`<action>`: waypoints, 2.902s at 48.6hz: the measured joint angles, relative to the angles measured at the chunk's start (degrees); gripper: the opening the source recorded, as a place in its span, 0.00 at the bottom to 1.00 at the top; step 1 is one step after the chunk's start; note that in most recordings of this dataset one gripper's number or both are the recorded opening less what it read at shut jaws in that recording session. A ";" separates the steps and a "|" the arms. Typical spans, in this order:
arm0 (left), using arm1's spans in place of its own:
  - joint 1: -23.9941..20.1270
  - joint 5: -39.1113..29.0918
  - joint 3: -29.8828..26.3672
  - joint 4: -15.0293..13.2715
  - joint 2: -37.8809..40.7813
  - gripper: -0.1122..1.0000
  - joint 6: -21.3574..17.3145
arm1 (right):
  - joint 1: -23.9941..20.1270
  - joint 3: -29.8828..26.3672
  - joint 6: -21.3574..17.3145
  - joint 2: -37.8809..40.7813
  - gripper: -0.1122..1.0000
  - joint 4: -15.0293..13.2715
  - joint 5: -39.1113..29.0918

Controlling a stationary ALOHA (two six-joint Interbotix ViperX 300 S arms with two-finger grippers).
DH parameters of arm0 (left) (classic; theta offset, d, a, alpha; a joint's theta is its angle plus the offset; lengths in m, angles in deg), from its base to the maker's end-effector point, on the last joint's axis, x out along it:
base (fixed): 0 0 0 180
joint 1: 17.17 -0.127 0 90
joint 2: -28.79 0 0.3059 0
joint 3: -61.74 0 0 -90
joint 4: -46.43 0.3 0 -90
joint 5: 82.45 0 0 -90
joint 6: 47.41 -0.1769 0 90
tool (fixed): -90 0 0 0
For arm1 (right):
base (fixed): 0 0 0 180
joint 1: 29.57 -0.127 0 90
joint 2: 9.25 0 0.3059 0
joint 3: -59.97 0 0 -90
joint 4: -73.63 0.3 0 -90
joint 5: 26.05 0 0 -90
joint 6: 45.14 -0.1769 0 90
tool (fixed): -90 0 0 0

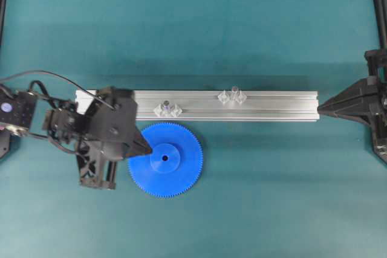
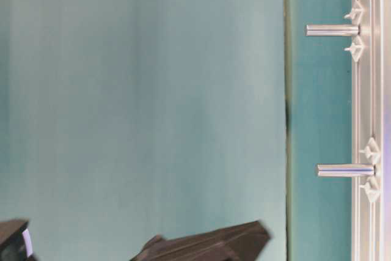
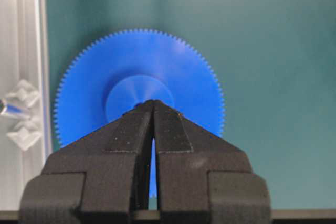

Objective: Insert the large gear onto the shaft.
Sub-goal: 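Move the left gripper over the blue gear's hub and lower it, then close the left gripper on the blue gear's hub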

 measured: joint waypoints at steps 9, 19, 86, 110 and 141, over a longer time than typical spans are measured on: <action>0.62 -0.53 -1.41 0.09 1.93 0.09 0.00 | 0.00 0.00 -0.09 0.00 0.11 -0.18 -1.85; 0.70 -1.05 -2.81 0.09 4.31 0.17 0.00 | 0.00 0.00 -0.09 0.00 0.11 -0.18 -2.46; -0.26 -9.76 -11.51 0.53 22.85 0.94 -3.52 | -0.26 0.53 -0.09 0.00 0.11 -0.18 -0.97; -1.67 -10.28 -11.51 0.53 23.91 0.94 -3.52 | -0.35 0.70 -0.26 0.00 0.11 -0.18 -0.88; -1.23 -10.28 -11.69 0.53 25.31 0.94 -2.29 | -0.35 1.23 -0.26 -0.09 0.11 0.00 -0.35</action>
